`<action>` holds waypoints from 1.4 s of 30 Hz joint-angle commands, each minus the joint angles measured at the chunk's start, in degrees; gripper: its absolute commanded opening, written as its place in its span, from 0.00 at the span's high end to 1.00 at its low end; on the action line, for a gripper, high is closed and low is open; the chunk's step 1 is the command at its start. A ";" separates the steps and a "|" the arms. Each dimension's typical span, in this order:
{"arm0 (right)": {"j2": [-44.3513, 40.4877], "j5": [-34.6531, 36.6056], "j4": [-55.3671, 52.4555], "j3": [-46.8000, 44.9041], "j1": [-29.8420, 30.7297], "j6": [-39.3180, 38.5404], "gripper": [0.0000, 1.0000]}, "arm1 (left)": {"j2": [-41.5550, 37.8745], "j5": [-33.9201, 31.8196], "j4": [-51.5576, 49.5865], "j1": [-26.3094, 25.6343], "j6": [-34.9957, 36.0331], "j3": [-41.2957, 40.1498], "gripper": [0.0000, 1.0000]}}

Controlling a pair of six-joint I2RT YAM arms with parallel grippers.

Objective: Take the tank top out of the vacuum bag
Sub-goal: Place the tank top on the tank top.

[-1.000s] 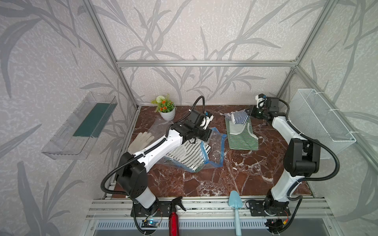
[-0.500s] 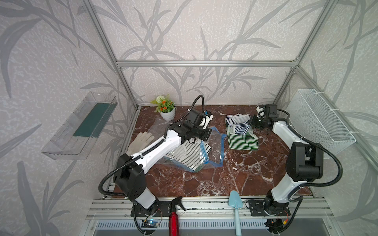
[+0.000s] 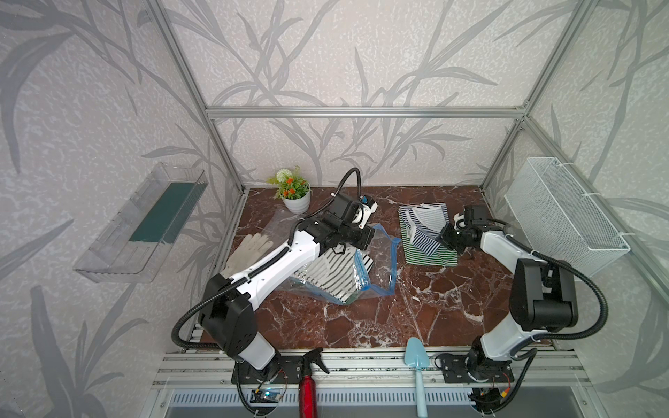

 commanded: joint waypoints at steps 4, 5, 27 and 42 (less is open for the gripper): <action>-6.67 0.98 2.65 -5.25 0.26 6.82 0.72 | -3.75 0.90 0.13 -0.46 -0.43 1.10 1.00; -7.38 1.42 2.45 -6.11 0.22 6.64 0.67 | -3.94 0.69 0.23 -0.45 -0.36 0.84 1.00; -2.92 36.19 -16.81 5.01 23.77 -22.45 0.63 | -3.25 -1.72 -0.99 -0.78 0.82 1.19 1.00; 6.25 31.98 -16.35 8.22 18.36 -25.09 0.47 | -2.85 -1.57 -1.27 -0.80 1.02 1.41 1.00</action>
